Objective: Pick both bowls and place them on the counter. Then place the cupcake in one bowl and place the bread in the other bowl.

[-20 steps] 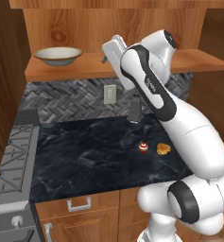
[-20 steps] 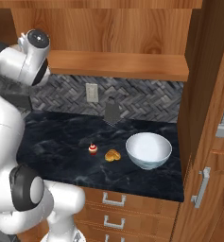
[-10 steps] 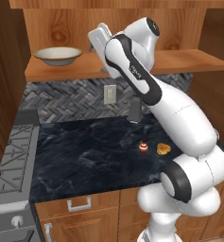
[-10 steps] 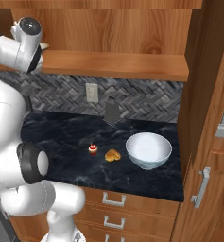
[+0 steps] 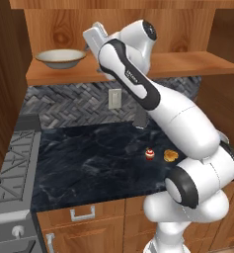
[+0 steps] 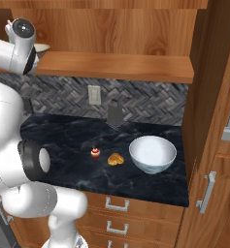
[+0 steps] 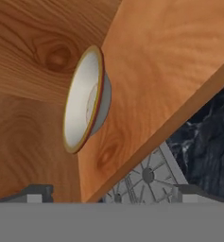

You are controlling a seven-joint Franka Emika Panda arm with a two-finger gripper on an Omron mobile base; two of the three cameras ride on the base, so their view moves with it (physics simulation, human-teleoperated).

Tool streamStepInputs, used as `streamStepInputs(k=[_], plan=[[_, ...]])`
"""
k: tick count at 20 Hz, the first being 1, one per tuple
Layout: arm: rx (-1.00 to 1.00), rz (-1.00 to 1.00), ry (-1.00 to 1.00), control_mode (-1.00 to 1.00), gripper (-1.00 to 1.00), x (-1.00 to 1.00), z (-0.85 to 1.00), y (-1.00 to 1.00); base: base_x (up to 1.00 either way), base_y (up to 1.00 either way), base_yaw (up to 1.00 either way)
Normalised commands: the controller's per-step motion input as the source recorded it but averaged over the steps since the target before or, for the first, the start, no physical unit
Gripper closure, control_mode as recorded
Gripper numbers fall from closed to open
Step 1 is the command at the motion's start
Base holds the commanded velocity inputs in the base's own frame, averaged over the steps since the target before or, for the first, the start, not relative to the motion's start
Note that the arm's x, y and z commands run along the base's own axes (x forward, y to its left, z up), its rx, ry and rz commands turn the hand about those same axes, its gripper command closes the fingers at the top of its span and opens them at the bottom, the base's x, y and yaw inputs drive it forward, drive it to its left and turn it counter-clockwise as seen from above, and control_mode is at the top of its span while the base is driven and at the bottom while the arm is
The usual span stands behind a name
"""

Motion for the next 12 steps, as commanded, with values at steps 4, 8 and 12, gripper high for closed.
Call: streamStepInputs(k=[4,8,12], plan=[[0.00,0.00,-0.04,-1.00,-1.00,0.09,0.00,0.01,0.00,0.00,0.00],[0.00,0.00,0.00,-1.00,-1.00,0.24,0.00,0.00,0.00,0.00,0.00],[0.00,0.00,0.00,-1.00,-1.00,0.24,0.00,0.00,0.00,0.00,0.00]])
